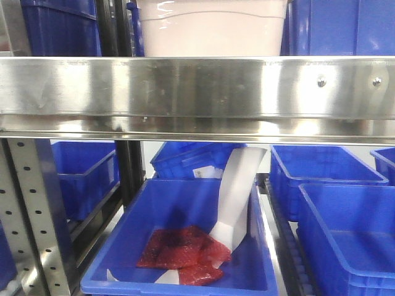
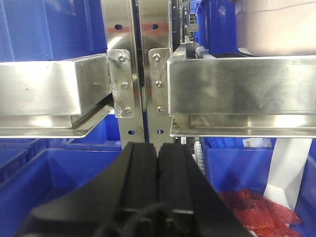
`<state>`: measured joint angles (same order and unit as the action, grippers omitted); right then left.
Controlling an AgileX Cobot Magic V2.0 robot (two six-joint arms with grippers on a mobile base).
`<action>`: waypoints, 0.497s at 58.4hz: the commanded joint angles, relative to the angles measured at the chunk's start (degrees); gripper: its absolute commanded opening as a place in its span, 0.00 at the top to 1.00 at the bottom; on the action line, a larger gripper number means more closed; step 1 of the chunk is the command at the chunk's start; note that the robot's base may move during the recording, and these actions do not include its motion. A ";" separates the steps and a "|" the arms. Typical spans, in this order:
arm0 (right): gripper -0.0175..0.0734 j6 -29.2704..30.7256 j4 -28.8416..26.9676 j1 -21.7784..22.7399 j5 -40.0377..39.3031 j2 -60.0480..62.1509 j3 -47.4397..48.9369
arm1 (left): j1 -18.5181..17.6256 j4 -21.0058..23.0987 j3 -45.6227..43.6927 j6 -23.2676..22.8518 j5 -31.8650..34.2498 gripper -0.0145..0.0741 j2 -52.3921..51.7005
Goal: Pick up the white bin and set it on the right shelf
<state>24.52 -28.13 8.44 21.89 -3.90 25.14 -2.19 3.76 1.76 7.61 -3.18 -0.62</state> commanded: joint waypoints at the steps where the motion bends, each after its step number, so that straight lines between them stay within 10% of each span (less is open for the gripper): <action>1: 0.73 0.27 0.49 0.13 -5.69 -0.69 0.61 | 0.00 0.56 0.78 0.17 4.75 0.97 -0.73; 19: 0.73 -23.80 25.84 -2.20 -12.89 1.26 -9.63 | 0.00 0.56 0.78 0.17 4.75 0.97 -0.73; 29: 0.73 -25.17 27.81 -5.20 -21.52 4.37 -19.21 | 0.00 0.56 0.78 0.17 4.75 0.97 -0.73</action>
<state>0.43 -1.80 4.03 9.74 -0.06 7.97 -2.19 3.76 1.76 7.61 -3.18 -0.62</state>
